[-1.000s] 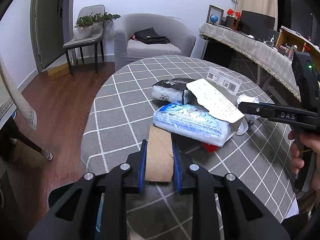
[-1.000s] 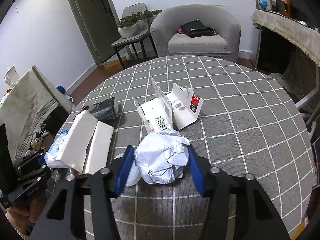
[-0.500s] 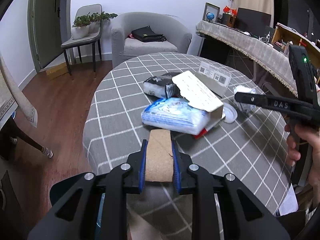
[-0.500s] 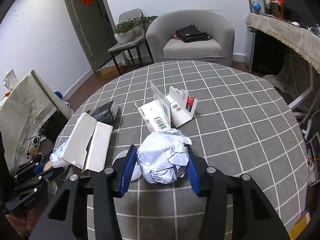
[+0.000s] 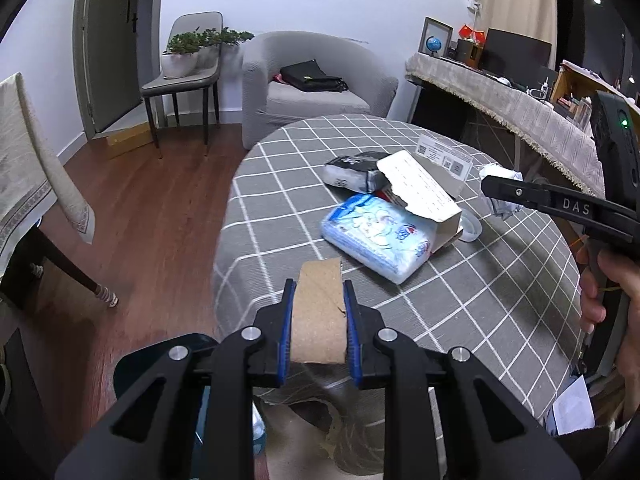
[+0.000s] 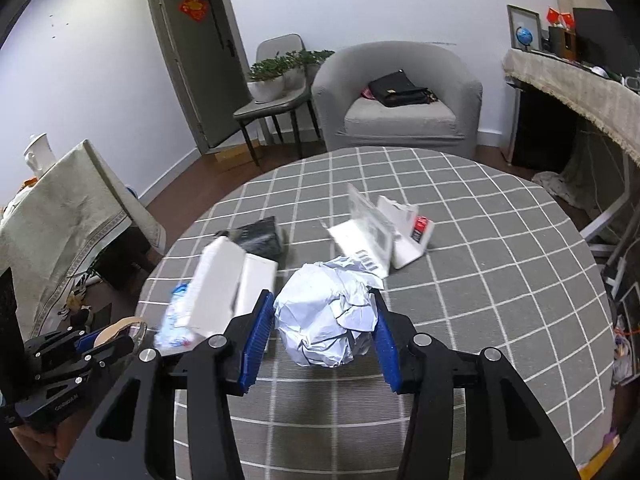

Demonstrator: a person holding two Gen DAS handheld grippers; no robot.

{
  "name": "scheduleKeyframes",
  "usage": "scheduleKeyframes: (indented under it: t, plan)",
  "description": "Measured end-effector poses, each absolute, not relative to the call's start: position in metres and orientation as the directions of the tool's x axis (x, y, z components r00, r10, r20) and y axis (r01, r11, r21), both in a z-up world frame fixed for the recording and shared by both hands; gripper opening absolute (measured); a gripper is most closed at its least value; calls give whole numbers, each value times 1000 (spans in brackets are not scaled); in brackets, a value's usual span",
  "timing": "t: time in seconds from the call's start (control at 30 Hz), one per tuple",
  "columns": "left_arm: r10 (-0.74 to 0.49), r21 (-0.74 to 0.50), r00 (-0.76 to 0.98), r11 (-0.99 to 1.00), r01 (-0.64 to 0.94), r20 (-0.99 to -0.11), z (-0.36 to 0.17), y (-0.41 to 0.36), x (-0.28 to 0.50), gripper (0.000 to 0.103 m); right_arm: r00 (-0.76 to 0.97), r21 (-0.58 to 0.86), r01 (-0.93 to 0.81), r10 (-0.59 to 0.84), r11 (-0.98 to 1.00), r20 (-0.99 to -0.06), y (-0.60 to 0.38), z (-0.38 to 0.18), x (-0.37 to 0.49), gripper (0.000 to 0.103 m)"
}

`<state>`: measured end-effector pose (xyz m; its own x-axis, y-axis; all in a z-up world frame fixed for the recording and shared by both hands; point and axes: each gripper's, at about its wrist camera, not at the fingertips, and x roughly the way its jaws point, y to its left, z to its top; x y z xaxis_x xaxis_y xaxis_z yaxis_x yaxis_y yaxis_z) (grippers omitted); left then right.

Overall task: Collect trash
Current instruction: 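Carry the cardboard strip and foil ball over the teal bin with both tools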

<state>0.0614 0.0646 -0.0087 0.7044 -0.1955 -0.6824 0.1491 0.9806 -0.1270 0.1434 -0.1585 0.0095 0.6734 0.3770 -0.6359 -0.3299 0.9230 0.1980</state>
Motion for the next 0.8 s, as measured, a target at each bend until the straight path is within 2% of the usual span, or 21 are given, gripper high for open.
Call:
scheduleKeyframes:
  t: [0.47, 0.8]
  plan:
    - [-127, -124, 731, 991, 58, -671, -2, 101, 54, 24, 669, 189, -438, 460, 879, -584, -116, 32, 129, 48]
    - [-78, -120, 689, 993, -13, -720, -23, 140, 47, 24, 633, 198, -527, 537, 826, -557, -68, 38, 121, 48]
